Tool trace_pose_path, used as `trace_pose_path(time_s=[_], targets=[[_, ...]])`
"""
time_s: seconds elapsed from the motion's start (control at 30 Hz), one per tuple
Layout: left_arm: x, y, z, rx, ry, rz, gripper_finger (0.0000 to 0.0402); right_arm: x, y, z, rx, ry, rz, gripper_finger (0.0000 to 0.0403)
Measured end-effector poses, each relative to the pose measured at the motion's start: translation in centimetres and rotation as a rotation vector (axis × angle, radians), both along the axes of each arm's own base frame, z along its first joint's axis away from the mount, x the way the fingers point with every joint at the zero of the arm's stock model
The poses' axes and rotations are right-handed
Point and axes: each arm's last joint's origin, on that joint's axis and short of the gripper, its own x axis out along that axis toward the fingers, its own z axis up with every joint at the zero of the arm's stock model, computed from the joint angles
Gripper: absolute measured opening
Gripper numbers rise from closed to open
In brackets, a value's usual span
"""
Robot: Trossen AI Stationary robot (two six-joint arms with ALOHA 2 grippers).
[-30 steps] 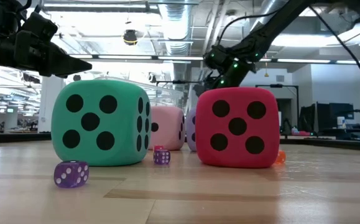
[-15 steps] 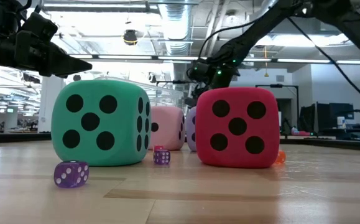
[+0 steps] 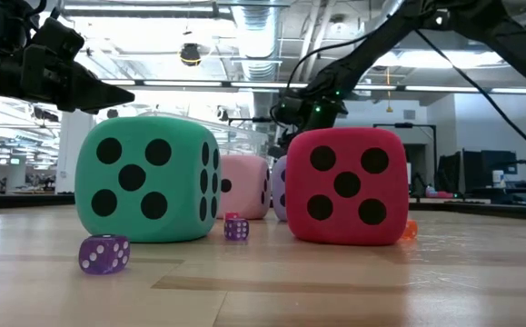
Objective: Pick & Place Dice
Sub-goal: Put the small blue dice into the transparent container
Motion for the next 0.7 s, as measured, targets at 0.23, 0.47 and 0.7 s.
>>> trace_pose_path(time_s=[0.23, 0.47, 0.7], targets=[[0.0, 0.0, 0.0, 0.0, 0.0, 0.0, 0.0003, -0.9, -0.8, 0.6, 0.117, -0.03, 0.131, 0.0299], [0.0, 0.0, 0.0, 0.0, 0.0, -0.001, 0.0003, -1.2, -1.9, 1.8, -0.013, 0.007, 0.43, 0.0299], [0.0, 0.0, 0.0, 0.0, 0.0, -0.001, 0.0003, -1.5, -1.6, 1.8, -0.071, 0.078, 0.695, 0.0299]])
